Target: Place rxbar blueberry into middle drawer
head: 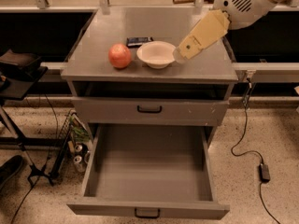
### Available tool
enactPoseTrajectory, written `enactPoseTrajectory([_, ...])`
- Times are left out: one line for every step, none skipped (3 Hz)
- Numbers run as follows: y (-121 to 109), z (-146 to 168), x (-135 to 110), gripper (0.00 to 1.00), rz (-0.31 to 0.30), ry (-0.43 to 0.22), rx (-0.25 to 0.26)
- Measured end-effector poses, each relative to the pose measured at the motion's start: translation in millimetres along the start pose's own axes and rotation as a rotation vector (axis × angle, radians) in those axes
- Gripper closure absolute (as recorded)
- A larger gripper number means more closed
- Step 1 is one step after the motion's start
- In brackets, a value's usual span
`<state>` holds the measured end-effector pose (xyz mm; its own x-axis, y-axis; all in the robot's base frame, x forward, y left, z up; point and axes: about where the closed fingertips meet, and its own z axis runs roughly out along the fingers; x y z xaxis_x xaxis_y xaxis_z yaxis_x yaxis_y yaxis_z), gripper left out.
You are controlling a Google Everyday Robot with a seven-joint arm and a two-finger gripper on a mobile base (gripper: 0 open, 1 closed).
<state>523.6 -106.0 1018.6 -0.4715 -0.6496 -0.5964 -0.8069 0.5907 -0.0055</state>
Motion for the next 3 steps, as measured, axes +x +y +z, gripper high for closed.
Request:
enactPoseTrajectory([-7,5,-4,0.00,0.083,-0.014,0.030])
enactPoseTrajectory([-32,27,-24,0.00,0.237,-0.061,0.102])
enactPoseTrajectory([-55,47,-56,0.00,0.334,-0.116,0.202])
